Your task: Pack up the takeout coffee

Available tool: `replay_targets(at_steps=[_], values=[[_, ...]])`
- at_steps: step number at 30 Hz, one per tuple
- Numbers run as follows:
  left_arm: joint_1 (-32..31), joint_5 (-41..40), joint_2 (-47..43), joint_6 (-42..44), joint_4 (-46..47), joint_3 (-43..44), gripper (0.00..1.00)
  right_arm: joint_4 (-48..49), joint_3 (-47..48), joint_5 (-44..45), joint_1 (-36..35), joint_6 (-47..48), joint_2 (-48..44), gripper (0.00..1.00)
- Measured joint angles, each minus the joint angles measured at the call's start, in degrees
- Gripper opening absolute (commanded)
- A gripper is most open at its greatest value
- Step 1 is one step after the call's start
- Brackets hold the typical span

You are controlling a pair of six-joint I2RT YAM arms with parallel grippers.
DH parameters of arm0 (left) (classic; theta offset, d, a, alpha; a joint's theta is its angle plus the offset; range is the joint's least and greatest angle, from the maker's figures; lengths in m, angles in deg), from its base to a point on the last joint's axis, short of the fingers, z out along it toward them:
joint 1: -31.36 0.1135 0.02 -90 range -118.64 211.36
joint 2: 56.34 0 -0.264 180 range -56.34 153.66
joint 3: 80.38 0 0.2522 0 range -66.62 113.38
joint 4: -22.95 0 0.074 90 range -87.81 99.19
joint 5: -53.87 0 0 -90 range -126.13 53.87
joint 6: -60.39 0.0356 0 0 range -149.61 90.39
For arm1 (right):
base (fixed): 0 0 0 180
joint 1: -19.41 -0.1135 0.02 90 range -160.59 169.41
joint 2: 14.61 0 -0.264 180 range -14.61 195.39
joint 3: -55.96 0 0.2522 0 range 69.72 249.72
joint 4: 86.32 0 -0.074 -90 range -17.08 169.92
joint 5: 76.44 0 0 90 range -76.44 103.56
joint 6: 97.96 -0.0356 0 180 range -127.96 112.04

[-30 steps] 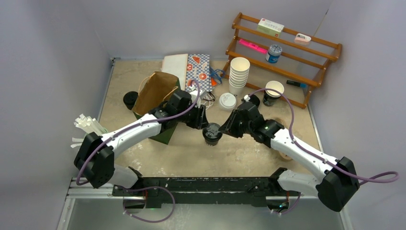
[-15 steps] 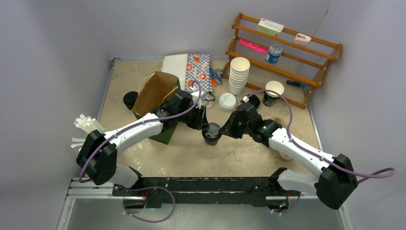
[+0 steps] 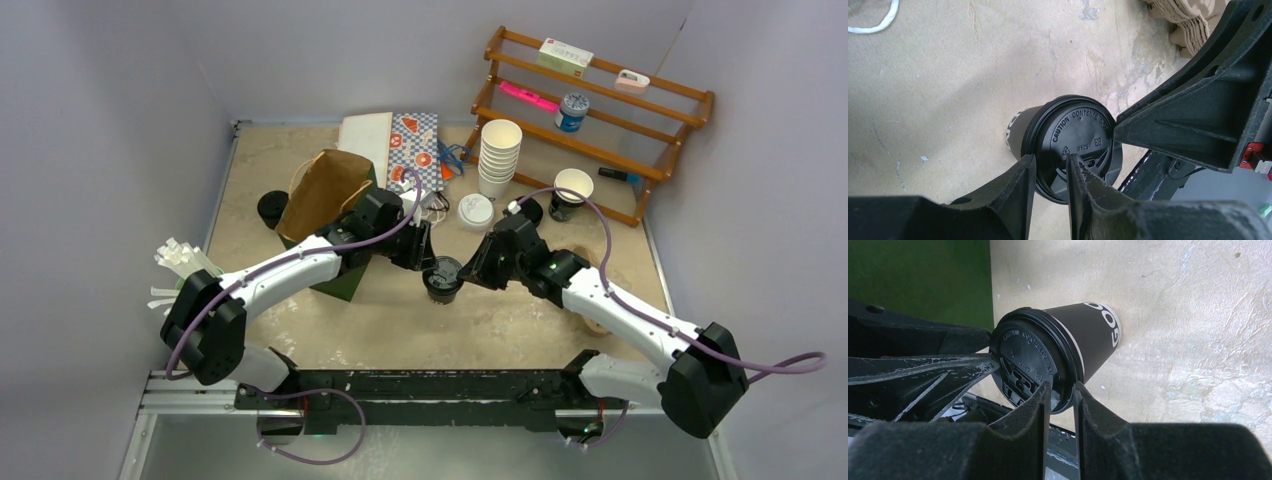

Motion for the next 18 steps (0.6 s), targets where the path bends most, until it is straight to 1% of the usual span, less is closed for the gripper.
replay_targets(at_steps=[18], values=[[0.0, -0.04, 0.0, 0.0, -0.15, 0.0, 0.3, -0.02, 0.0, -0.48, -0.26, -0.24, -1.11, 0.25]])
